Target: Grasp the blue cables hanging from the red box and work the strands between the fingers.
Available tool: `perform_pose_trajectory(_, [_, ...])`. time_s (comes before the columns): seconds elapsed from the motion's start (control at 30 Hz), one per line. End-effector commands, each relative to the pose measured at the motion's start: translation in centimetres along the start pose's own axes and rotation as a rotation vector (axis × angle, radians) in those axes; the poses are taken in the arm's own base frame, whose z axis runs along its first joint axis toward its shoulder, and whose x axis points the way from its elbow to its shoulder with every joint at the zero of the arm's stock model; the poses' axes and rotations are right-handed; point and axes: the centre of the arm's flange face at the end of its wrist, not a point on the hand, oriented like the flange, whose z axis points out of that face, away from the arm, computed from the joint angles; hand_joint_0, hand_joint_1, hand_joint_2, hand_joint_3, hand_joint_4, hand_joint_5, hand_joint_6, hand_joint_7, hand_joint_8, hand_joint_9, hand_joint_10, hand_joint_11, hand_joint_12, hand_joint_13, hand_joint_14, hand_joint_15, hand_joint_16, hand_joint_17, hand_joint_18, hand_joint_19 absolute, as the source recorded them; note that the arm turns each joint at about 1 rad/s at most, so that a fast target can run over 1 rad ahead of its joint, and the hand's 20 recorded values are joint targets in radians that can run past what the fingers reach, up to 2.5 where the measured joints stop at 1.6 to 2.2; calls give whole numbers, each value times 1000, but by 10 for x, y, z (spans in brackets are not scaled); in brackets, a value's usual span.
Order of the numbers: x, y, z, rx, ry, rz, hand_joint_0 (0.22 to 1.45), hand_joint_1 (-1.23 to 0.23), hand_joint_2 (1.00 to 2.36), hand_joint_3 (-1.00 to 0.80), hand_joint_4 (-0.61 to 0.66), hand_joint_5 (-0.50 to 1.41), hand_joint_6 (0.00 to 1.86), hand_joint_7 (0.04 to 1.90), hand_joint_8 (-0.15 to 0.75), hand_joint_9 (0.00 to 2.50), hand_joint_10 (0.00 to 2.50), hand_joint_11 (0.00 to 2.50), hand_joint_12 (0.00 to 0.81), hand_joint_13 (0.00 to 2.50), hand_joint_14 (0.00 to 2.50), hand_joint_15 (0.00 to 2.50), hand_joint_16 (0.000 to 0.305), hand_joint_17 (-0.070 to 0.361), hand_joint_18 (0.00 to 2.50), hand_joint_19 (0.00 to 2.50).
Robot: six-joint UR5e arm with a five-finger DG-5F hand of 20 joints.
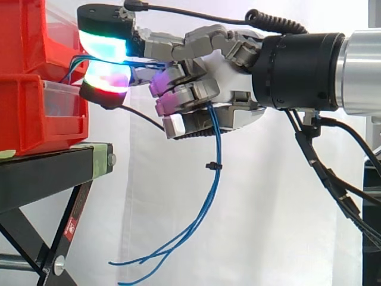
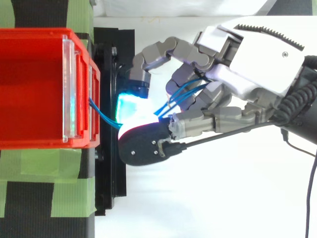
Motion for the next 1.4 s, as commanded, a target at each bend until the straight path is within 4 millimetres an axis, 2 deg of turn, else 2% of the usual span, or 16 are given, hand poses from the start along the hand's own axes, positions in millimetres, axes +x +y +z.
perform_pose_trajectory(0.0, [0,0,0,0,2,12,1070,-772,1018,-205,98,-144,1494,1104,499,1881,2500,2500,704,2081,2500,1737,286,215,2500,727])
perform_pose_trajectory(0.13, [0,-1,0,1,1,11,1202,-756,1000,-157,62,-139,1550,1336,499,1881,2500,2500,704,2081,2500,1737,286,215,2500,727])
perform_pose_trajectory(0.2, [0,0,0,0,0,12,873,-697,1543,-321,223,-82,1540,1325,499,1881,2500,2500,704,2081,2500,1737,286,215,2500,727])
perform_pose_trajectory(0.23, [0,0,0,0,2,12,817,-671,1495,-329,251,-66,1397,1239,499,1881,2500,2500,704,2081,2500,1737,286,215,2500,727])
perform_pose_trajectory(0.3, [0,0,0,0,2,12,846,-630,1078,-289,280,-14,1251,1139,499,1881,2500,2500,704,2081,2500,1737,286,215,2500,727])
perform_pose_trajectory(0.37, [0,0,0,0,0,12,888,-594,1254,-258,236,27,1118,1130,499,1881,2500,2500,704,2081,2500,1737,286,215,2500,727])
perform_pose_trajectory(0.47, [-1,0,0,1,-1,12,1179,-613,1001,85,187,380,475,1392,499,1881,2500,2500,704,2081,2500,1737,286,215,2500,727])
perform_pose_trajectory(0.5, [-1,0,0,1,-1,12,1199,-613,1004,60,185,531,192,1555,499,1881,2500,2500,704,2081,2500,1737,286,215,2500,727])
perform_pose_trajectory(0.6, [-1,0,0,1,-3,12,1127,-627,1005,-1,226,623,8,1597,499,1881,2500,2500,704,2081,2500,1737,286,215,2500,727])
perform_pose_trajectory(0.73, [-1,-1,0,3,-2,10,1032,-593,1011,7,212,410,231,1437,499,1881,2500,2500,704,2081,2500,1737,286,215,2500,727])
perform_pose_trajectory(0.8, [0,0,0,2,-1,11,1060,-721,1011,-30,170,31,1016,1128,499,1881,2500,2500,704,2081,2500,1737,286,215,2500,727])
perform_pose_trajectory(0.97, [-1,-1,0,3,-2,10,931,-793,1019,-348,202,-115,1453,1083,499,1881,2500,2500,704,2081,2500,1737,286,215,2500,727])
perform_pose_trajectory(1.03, [0,0,-1,3,-1,10,926,-794,1019,-383,173,-89,1472,1070,499,1881,2500,2500,704,2081,2500,1737,286,215,2500,727])
perform_pose_trajectory(1.13, [0,0,0,2,-1,11,1096,-797,1025,-57,12,-87,1459,1325,499,1881,2500,2500,704,2081,2500,1737,286,215,2500,727])
perform_pose_trajectory(1.17, [0,0,0,2,-1,10,1068,-786,1266,-162,-24,-78,1472,1418,499,1881,2500,2500,704,2081,2500,1737,286,215,2500,727])
perform_pose_trajectory(1.37, [-1,-2,-1,11,0,5,1056,-759,1425,-249,172,159,967,1837,499,1881,2500,2500,704,2081,2500,1737,286,215,2500,727])
